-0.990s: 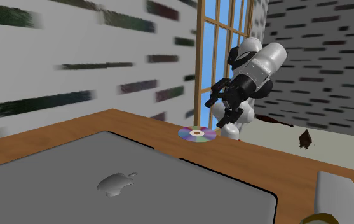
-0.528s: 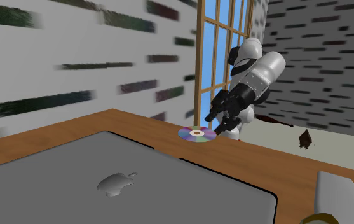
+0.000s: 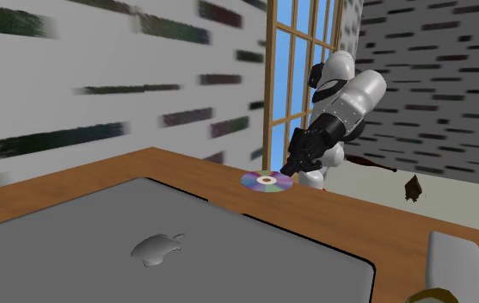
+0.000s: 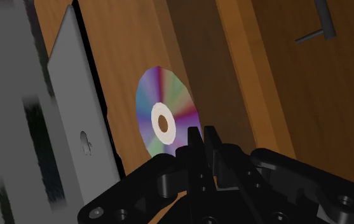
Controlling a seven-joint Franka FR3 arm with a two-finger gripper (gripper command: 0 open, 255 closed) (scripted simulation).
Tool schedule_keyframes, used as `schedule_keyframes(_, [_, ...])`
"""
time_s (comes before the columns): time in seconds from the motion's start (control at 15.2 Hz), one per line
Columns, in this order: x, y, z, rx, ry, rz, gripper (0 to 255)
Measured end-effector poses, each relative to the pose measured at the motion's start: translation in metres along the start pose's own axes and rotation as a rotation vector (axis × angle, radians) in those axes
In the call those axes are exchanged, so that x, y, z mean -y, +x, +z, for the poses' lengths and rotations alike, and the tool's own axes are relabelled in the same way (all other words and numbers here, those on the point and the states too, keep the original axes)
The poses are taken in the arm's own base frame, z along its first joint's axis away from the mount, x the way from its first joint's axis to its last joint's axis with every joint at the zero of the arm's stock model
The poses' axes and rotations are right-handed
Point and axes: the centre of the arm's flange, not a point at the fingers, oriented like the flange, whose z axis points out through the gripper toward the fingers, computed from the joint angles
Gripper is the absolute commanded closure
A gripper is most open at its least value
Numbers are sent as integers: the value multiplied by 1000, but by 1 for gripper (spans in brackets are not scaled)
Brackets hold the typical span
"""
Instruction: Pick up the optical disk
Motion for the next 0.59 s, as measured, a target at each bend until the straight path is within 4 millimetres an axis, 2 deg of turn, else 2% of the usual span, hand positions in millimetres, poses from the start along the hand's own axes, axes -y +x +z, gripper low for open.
schedule_keyframes(0.2, [-5,-1,-4,0,0,0,255])
schedule_keyframes(0.59, [-30,-2,-22,0,0,0,255])
